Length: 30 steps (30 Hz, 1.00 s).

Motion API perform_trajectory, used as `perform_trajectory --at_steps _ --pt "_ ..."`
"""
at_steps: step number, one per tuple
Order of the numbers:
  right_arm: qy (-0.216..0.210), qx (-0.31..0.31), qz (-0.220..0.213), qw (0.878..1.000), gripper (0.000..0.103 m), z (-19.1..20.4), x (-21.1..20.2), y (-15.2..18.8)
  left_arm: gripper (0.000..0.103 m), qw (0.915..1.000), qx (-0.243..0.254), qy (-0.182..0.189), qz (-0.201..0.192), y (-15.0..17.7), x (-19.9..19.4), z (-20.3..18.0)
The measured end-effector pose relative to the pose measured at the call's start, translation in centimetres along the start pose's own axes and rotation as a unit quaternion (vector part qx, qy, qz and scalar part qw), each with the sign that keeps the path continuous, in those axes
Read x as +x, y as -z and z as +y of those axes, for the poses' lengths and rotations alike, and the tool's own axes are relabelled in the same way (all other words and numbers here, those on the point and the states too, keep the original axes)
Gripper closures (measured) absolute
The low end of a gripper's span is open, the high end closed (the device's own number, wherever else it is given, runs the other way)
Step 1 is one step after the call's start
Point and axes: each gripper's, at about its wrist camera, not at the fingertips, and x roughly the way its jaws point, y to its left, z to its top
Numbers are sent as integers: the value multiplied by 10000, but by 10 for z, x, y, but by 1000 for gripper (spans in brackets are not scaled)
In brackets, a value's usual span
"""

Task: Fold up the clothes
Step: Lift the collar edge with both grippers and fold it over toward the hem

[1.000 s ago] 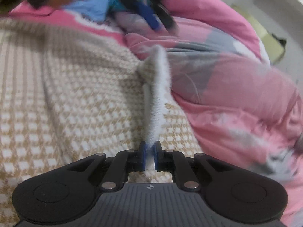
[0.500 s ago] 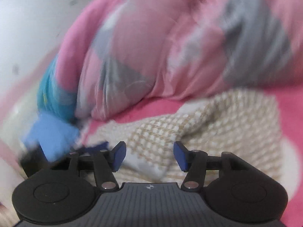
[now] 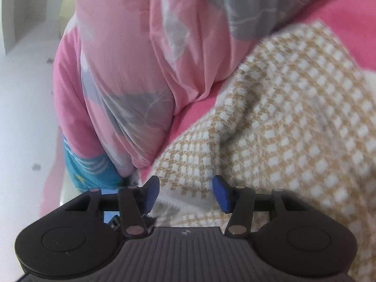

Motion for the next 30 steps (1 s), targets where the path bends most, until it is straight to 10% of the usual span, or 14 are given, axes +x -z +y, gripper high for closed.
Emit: perform_trajectory --at_steps 10,23,30 --pt "-470 629 78 9969 44 -3 -1 2 51 9918 -1114 623 41 -20 12 14" --pt "-551 1126 -8 9921 37 -8 18 1 62 9962 -725 473 56 -13 13 6" --pt "-51 -495 -222 9985 90 28 18 -4 88 9992 184 -40 -344 -3 9 -11"
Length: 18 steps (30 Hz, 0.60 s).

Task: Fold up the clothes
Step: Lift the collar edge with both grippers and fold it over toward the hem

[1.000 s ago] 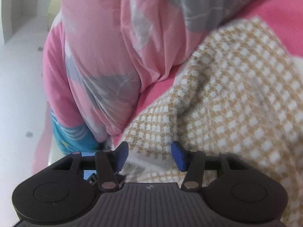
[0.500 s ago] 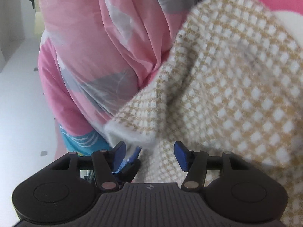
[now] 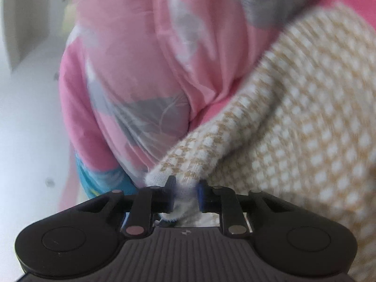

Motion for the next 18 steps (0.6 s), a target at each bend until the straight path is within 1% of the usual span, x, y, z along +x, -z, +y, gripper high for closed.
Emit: perform_trajectory --at_steps 1,2,4,5,7,9,11,12,13,14,15,16,17,18 --pt "164 -479 -26 9987 91 8 -4 -2 89 9996 268 -114 -39 2 -2 -4" --pt "359 -955 -33 9948 91 14 -7 -5 89 9983 530 -222 -32 4 -2 -8" --pt "839 -1793 31 9802 92 21 -11 -8 89 9944 959 -436 40 12 2 -12" --pt "1037 -1973 122 9748 92 17 -10 -10 89 9917 1160 -542 79 16 5 -14" --pt "1327 -2229 355 9651 93 -1 -6 -9 88 9846 1599 -709 -23 24 7 -20" --pt "1327 -2297 410 9633 93 -15 -10 -3 88 9779 1912 -831 -127 32 7 -25" --pt "1317 -2248 296 9650 86 -14 -18 -2 87 9718 2159 -928 -207 37 7 -29" --pt "1406 -2199 218 9651 80 -11 -24 -3 86 9714 2174 -935 -213 38 7 -29" --pt "1514 -2163 106 9644 80 -6 -30 -3 86 9715 2168 -934 -213 38 7 -29" --pt "1681 -2186 -46 9612 80 1 -35 -2 86 9718 2157 -929 -217 38 7 -28" --pt "1952 -2312 -272 9527 77 11 -40 -1 86 9721 2144 -922 -222 38 7 -27" --pt "2190 -2504 -488 9418 77 20 -45 3 86 9725 2130 -915 -227 39 7 -26" --pt "2320 -2817 -677 9286 77 31 -49 9 85 9726 2124 -912 -240 39 7 -25" --pt "2323 -3107 -834 9179 77 43 -51 13 84 9724 2126 -922 -260 40 6 -25"
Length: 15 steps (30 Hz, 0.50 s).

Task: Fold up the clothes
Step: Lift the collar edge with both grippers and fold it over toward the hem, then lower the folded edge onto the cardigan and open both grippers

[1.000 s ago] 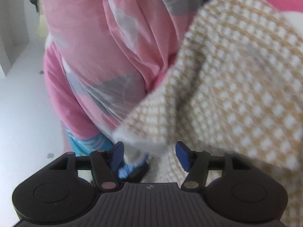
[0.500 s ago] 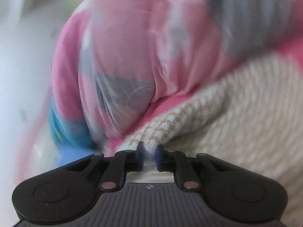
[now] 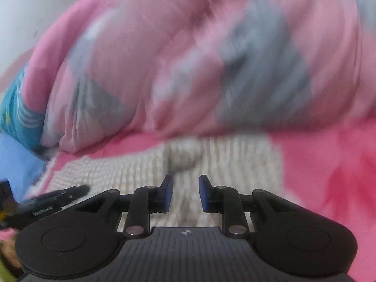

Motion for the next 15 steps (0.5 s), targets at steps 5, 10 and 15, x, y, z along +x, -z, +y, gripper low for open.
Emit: perform_trajectory --at_steps 5,10,15 --pt "-336 -644 -470 9962 78 55 14 -4 84 9993 168 -251 -200 2 -5 -6" --pt "-275 -911 -266 9951 79 65 66 45 84 9990 87 -350 -258 4 -9 1" --pt "-402 -714 -350 9960 79 60 68 53 83 9958 474 -665 -407 5 -29 -9"
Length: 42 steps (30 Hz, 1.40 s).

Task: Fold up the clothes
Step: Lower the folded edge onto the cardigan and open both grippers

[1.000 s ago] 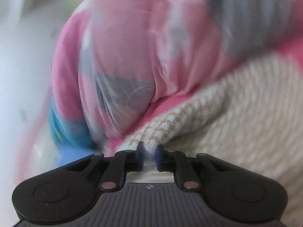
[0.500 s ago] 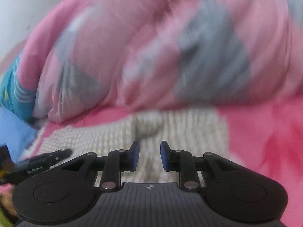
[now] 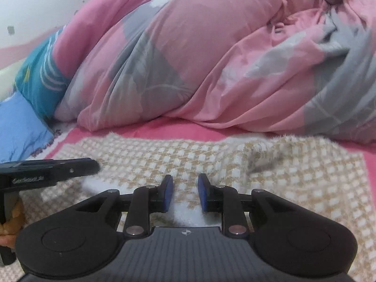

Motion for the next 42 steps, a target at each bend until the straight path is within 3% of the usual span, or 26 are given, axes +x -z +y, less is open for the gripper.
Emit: perform_trajectory --at_steps 2,5,9,12,19,23,25,29,33,37,40,42 --pt "-55 97 -17 9999 79 -1 1 0 84 9992 253 -175 -269 -4 -14 -7" --pt "-118 187 -55 9997 79 -1 2 2 84 9977 369 -76 -560 -16 -22 -17" --pt "-139 222 -78 9996 78 -1 1 4 83 9984 424 337 -151 -30 12 -37" --pt "-181 226 -45 9996 78 -2 -6 6 83 9977 576 91 349 -16 48 -38" --pt "-68 241 -70 9997 78 8 -26 -16 83 9988 330 311 156 -3 42 -24" --pt "503 73 -201 9985 79 9 -7 -38 83 9989 272 350 136 -2 42 -22" --pt "729 258 -80 9970 97 -8 3 -32 83 9988 152 449 138 -2 44 -18" --pt "718 939 10 9930 103 -46 6 -22 83 9985 -14 535 131 -2 44 -13" --pt "743 922 -290 9925 101 -41 -20 -37 83 9985 -23 530 122 -1 44 -12" --pt "719 596 397 9948 103 -47 22 -21 83 9984 -23 542 123 -1 45 -12" --pt "680 839 381 9934 103 -54 24 -24 83 9985 -31 537 98 -1 44 -12" --pt "873 532 460 9937 103 -44 24 -27 82 9985 -57 546 90 0 44 -12"
